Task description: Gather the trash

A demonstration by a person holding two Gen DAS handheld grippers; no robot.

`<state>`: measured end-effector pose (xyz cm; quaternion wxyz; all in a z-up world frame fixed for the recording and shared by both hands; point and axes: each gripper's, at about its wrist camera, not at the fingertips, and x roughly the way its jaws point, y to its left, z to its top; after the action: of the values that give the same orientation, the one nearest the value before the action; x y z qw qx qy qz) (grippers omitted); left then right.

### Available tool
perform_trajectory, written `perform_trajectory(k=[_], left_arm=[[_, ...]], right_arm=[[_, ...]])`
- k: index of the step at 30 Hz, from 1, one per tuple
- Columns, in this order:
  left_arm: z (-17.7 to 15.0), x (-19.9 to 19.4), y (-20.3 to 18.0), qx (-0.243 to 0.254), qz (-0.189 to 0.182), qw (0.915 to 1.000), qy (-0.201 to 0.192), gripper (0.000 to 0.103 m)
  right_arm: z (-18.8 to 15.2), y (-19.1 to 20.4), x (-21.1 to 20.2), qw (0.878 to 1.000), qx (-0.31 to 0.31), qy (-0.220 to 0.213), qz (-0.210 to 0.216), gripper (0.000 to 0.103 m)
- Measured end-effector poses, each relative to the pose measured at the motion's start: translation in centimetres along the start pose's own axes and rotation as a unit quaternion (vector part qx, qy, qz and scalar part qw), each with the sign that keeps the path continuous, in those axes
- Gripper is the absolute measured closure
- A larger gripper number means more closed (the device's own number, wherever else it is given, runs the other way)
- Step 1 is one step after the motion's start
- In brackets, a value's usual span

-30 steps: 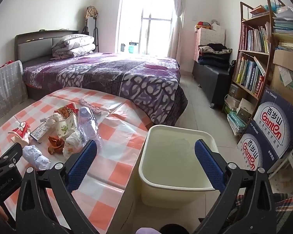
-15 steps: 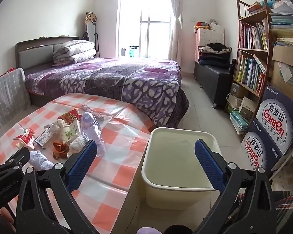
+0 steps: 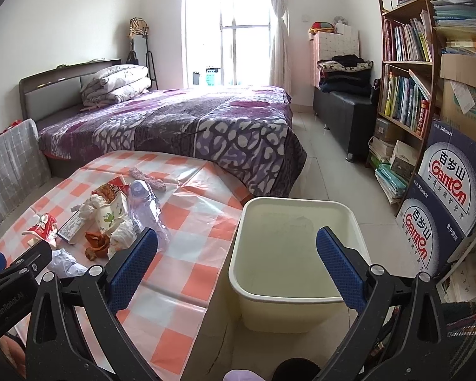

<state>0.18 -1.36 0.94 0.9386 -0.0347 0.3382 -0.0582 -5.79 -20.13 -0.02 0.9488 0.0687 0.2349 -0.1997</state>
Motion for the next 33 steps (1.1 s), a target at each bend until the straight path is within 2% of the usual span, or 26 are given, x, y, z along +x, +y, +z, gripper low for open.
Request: perform_trajectory(k=[13,33], left_arm=[[-0.1,0.4,-1.0,0.008,-0.008,0.9999,0.008,0.006],[0.0,0.5,-1.2,0.008,-0.006,0.9999,0.008,0.006]], right_arm=[[0.0,-1.3,0.8,0.999,0.025,0.022,-0.004,0.007],[-0.1,-1.3,0.8,1.0,0.018,0.021,-0.004,0.007]])
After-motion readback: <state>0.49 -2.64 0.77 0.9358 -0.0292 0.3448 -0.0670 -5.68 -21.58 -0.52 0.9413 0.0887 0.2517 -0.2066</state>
